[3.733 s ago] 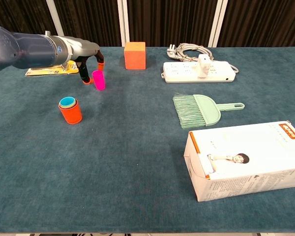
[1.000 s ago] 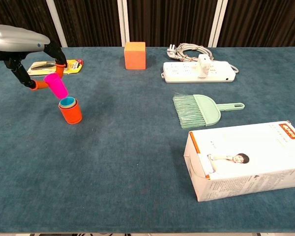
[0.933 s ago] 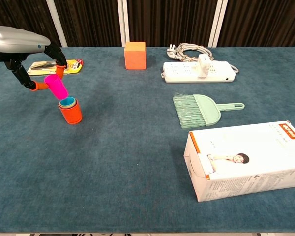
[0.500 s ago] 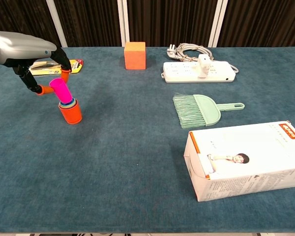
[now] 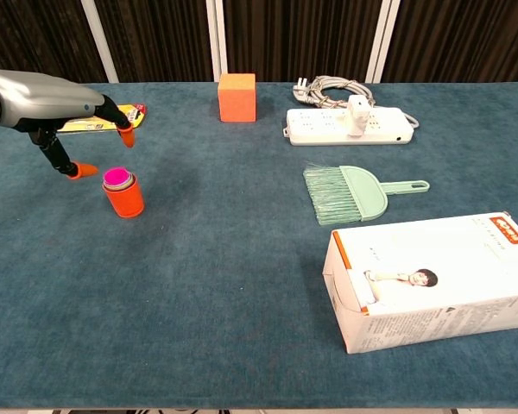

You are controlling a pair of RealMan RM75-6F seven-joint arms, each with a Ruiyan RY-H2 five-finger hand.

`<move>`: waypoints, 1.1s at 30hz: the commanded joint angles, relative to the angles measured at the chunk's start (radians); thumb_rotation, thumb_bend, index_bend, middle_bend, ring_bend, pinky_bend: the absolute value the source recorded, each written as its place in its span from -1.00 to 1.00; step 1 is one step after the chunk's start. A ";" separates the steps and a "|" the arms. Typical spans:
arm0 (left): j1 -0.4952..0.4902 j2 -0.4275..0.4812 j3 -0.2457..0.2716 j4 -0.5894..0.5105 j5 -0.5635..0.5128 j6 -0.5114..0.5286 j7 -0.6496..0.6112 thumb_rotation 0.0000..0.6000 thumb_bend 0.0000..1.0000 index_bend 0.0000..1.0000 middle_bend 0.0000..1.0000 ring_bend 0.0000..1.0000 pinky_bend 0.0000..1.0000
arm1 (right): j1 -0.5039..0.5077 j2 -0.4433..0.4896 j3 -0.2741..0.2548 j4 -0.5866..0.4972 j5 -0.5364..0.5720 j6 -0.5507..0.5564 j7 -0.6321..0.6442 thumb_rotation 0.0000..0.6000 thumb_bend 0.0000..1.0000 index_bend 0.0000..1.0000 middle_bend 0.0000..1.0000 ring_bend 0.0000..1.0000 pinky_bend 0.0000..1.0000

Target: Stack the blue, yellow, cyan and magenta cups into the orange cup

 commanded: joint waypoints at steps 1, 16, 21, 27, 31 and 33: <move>-0.005 0.006 0.006 -0.004 -0.010 -0.006 0.012 1.00 -0.37 -0.69 -0.73 -1.00 -1.00 | 0.000 0.001 0.001 -0.001 0.000 0.001 0.000 1.00 -0.31 -0.90 -0.91 -0.85 -0.93; 0.215 0.133 0.023 -0.235 0.258 0.404 -0.098 1.00 -0.39 -0.79 -0.78 -1.00 -1.00 | 0.000 0.007 -0.019 -0.033 -0.056 0.010 0.006 1.00 -0.31 -0.88 -0.91 -0.85 -0.93; 0.357 0.207 0.087 -0.301 0.383 0.595 -0.159 1.00 -0.39 -0.80 -0.78 -1.00 -1.00 | 0.002 0.010 -0.037 -0.045 -0.119 0.026 0.005 1.00 -0.31 -0.87 -0.91 -0.85 -0.93; 0.517 0.266 0.156 -0.274 0.526 0.784 -0.286 1.00 -0.39 -0.80 -0.79 -1.00 -1.00 | -0.005 0.018 -0.048 -0.049 -0.152 0.045 0.019 1.00 -0.31 -0.87 -0.91 -0.85 -0.93; 0.576 0.278 0.171 -0.241 0.558 0.831 -0.396 1.00 -0.39 -0.80 -0.79 -1.00 -1.00 | -0.010 0.024 -0.053 -0.054 -0.173 0.060 0.024 1.00 -0.31 -0.87 -0.91 -0.85 -0.93; 0.595 0.282 0.172 -0.224 0.567 0.841 -0.446 1.00 -0.39 -0.80 -0.79 -1.00 -1.00 | -0.012 0.028 -0.058 -0.058 -0.183 0.063 0.024 1.00 -0.31 -0.87 -0.91 -0.85 -0.93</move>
